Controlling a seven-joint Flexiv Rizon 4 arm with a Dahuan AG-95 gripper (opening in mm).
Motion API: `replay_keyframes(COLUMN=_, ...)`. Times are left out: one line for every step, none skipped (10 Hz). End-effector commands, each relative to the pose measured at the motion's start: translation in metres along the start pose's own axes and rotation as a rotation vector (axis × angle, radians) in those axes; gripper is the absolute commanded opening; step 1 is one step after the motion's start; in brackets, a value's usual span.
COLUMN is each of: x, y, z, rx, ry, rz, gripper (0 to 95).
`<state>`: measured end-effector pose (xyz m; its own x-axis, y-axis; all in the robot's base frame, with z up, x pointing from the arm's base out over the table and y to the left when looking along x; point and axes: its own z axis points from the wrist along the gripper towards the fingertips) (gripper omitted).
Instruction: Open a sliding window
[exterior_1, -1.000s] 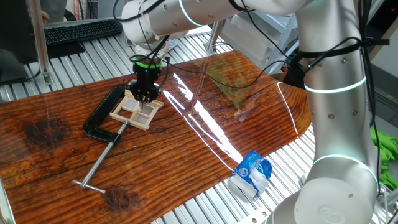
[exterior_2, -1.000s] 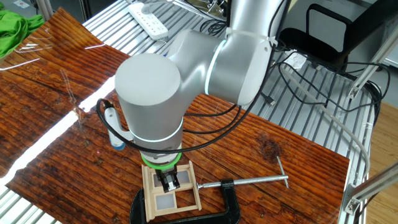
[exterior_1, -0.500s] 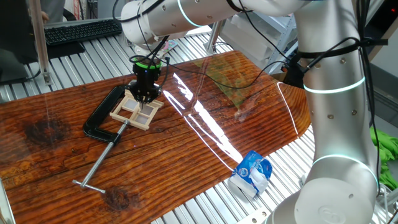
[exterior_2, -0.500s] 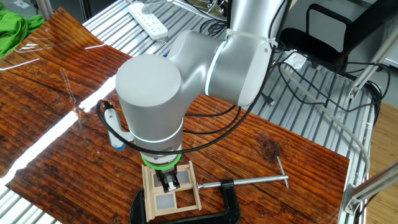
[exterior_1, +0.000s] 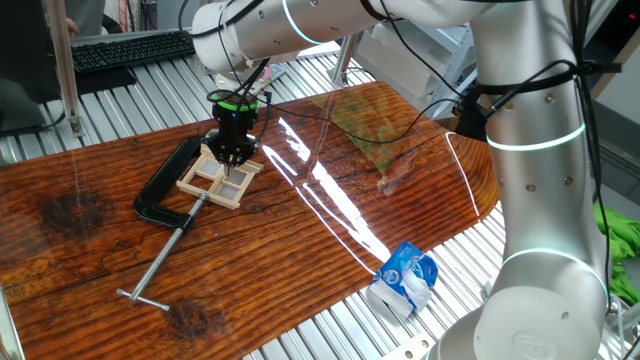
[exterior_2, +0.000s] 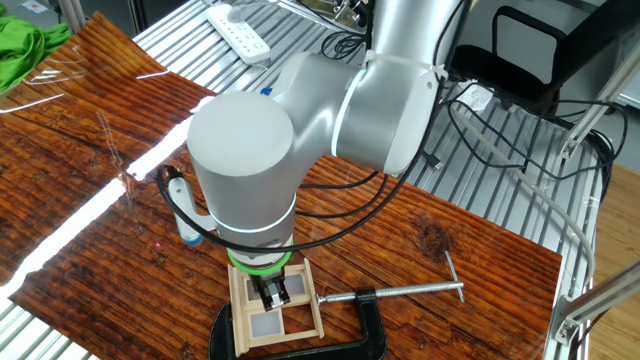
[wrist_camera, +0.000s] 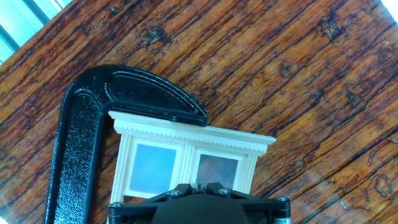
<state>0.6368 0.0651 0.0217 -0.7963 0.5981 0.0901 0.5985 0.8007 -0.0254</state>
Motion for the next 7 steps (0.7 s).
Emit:
replay_keyframes(x=-0.0005, y=0.0005, z=0.0002, rx=0.001, ry=-0.002, rz=-0.001, gripper=0.0)
replay_keyframes(x=-0.0005, y=0.0005, z=0.0003, rx=0.005, ry=-0.008, rz=-0.006, gripper=0.0)
replay_keyframes(x=-0.0002, y=0.0002, z=0.0005, rx=0.006, ry=-0.009, rz=-0.009, gripper=0.0)
replay_keyframes(x=0.0022, y=-0.0022, z=0.0021, rx=0.005, ry=-0.009, rz=-0.021, gripper=0.0)
replay_keyframes(x=0.0042, y=-0.0051, z=0.0038, rx=0.002, ry=-0.014, rz=-0.031, gripper=0.0)
replay_keyframes(x=0.005, y=-0.0069, z=0.0045, rx=-0.002, ry=-0.015, rz=-0.031, gripper=0.0)
replay_keyframes(x=0.0064, y=-0.0085, z=0.0052, rx=-0.002, ry=-0.016, rz=-0.03, gripper=0.0)
